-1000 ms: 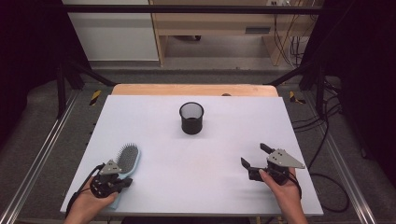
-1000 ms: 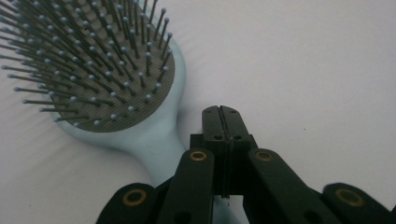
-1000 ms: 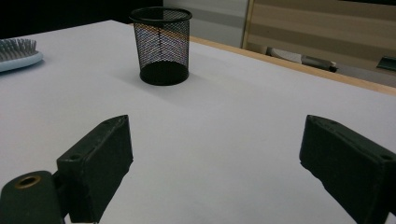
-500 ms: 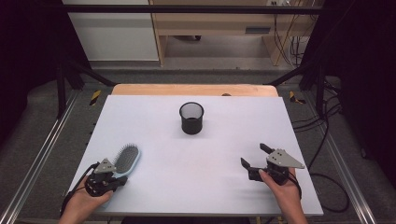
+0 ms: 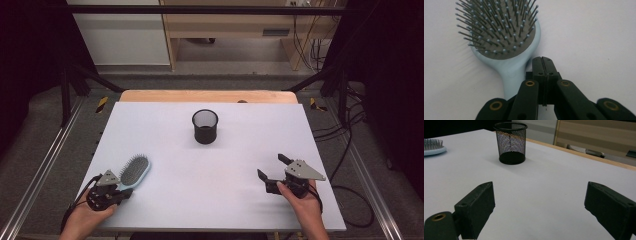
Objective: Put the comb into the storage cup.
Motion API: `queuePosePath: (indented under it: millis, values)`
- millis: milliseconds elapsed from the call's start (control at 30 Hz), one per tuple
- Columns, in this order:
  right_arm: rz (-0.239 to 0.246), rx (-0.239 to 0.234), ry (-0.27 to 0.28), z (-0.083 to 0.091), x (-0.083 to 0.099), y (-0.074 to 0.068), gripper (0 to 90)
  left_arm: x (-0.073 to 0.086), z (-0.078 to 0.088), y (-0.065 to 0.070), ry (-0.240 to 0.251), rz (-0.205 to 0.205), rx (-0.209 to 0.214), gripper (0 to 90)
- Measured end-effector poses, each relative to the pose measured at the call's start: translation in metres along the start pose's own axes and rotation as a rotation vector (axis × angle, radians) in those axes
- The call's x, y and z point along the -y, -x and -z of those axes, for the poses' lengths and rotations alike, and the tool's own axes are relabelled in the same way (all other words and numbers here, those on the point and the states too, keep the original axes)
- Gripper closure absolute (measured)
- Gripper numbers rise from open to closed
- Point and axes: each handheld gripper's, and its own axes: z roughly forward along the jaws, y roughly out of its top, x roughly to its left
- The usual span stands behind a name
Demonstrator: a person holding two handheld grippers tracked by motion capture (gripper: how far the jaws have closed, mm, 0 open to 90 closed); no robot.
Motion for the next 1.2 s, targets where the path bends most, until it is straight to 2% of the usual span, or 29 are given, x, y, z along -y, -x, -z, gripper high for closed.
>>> queuePosePath:
  millis: [267, 467, 833, 933, 1100, 1200]
  values:
    - [0.002, 0.000, -0.006, -0.001, 0.001, 0.000, 9.6, 0.003, 0.003, -0.007, 0.008, 0.020, -0.007, 90.0]
    - [0.002, 0.000, -0.004, -0.001, 0.000, 0.000, 9.6, 0.002, 0.004, -0.012, -0.011, 0.002, -0.029, 90.0]
    - [0.002, 0.002, -0.001, 0.000, 0.000, 0.000, 9.6, 0.004, 0.006, -0.020, -0.002, 0.029, -0.040, 90.0]
    - [0.003, -0.002, -0.003, 0.000, 0.000, 0.000, 9.6, 0.004, 0.009, -0.020, -0.001, 0.020, -0.048, 90.0]
    - [0.003, -0.001, -0.004, 0.000, 0.000, -0.001, 9.6, 0.001, 0.022, -0.020, 0.045, 0.015, -0.056, 90.0]
    - [0.004, -0.001, -0.005, 0.000, 0.000, -0.001, 9.5, -0.001, 0.032, -0.024, 0.092, 0.025, -0.091, 90.0]
